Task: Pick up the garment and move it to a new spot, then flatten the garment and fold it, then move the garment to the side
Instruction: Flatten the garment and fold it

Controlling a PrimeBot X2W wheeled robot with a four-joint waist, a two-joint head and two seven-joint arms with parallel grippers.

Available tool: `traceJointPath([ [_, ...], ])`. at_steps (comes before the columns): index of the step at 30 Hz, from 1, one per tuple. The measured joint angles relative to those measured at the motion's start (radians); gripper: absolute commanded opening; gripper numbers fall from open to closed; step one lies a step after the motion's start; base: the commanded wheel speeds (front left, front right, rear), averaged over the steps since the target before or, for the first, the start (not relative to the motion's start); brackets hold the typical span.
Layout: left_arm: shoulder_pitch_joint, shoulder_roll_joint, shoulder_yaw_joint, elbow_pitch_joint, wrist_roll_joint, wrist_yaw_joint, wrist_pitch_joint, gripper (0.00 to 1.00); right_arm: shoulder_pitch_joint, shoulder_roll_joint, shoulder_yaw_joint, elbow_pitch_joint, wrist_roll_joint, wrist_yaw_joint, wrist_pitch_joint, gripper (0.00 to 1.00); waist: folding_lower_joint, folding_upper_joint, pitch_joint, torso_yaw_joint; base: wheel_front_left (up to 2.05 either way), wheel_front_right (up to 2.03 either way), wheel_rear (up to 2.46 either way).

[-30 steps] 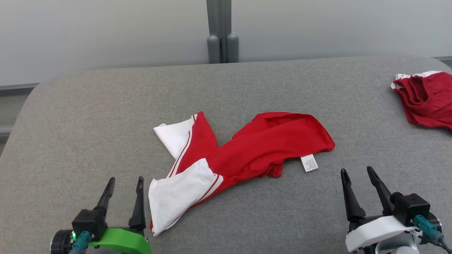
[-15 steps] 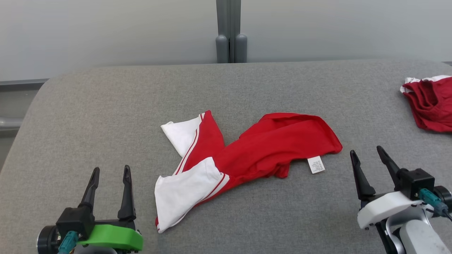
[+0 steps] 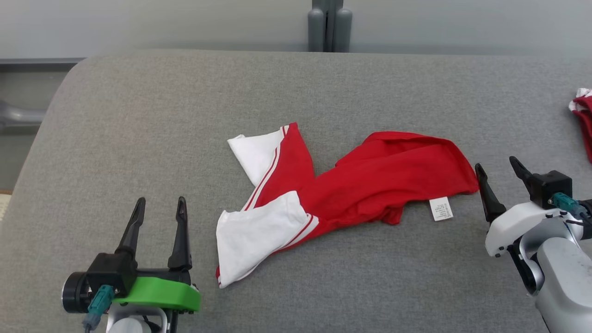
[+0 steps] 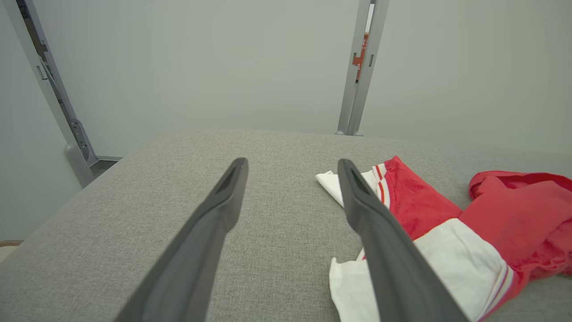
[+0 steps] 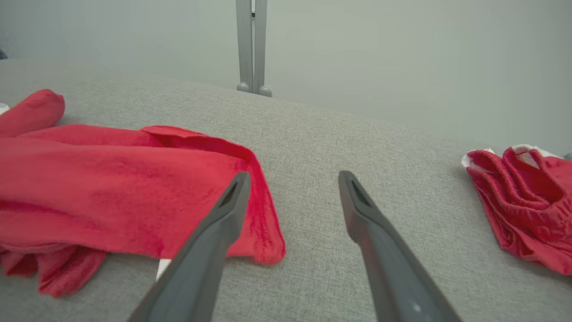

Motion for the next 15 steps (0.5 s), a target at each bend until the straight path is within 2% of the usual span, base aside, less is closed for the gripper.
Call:
traceJointPath([
  [11,-0.037,-0.001,-0.041,0.000,-0.017,0.017,0.000,1.00,-0.068,-0.004,0.072,0.213,0.075,0.000,0.000,1.00,0.0000,0.0000,0.066,0.065,0.00,0.00,0.00],
  [12,-0.039,-0.001,-0.042,0.001,-0.017,0.018,0.000,1.00,-0.068,0.002,0.083,0.228,0.085,0.000,0.000,0.85,0.0000,0.0000,0.069,0.069,0.00,0.00,0.00],
  [13,-0.039,-0.001,-0.043,0.002,-0.018,0.019,0.000,1.00,-0.068,0.006,0.093,0.235,0.099,0.000,0.000,0.00,0.0000,0.0000,0.070,0.072,0.00,0.00,0.00],
  [15,-0.039,-0.001,-0.043,0.002,-0.018,0.024,0.000,1.00,-0.068,0.006,0.108,0.242,0.118,0.000,-0.001,0.00,0.0000,0.0000,0.068,0.072,0.00,0.00,0.00],
])
